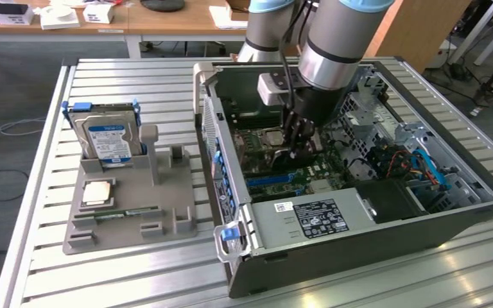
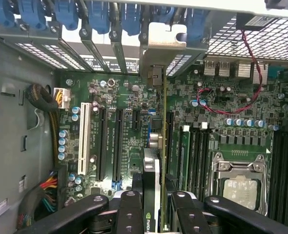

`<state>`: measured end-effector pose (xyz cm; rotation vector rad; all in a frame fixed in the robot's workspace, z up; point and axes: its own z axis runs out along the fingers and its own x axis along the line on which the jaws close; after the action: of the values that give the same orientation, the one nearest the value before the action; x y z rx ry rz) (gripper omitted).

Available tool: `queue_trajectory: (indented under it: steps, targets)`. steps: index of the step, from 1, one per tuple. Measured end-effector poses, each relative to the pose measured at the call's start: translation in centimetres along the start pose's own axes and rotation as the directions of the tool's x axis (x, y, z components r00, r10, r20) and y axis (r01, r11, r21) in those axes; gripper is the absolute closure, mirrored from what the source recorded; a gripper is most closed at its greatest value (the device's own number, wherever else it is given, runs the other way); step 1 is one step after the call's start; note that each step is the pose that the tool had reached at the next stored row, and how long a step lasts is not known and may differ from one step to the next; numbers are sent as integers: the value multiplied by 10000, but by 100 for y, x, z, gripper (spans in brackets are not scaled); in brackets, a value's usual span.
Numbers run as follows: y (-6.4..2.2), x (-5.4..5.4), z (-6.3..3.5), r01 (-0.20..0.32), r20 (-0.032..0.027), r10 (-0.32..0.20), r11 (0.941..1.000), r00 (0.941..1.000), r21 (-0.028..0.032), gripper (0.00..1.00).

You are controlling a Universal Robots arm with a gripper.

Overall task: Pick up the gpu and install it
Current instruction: 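Insert the gpu into the slot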

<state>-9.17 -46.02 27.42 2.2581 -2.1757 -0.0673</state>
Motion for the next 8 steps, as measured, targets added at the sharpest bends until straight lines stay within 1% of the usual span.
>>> queue_trajectory:
  steps: [6, 8]
  targets:
    - [1, 0, 24, 45, -3, -45, 10000, 10000, -2, 73]
    - [20, 0, 44, 77, -5, -77, 10000, 10000, -2, 73]
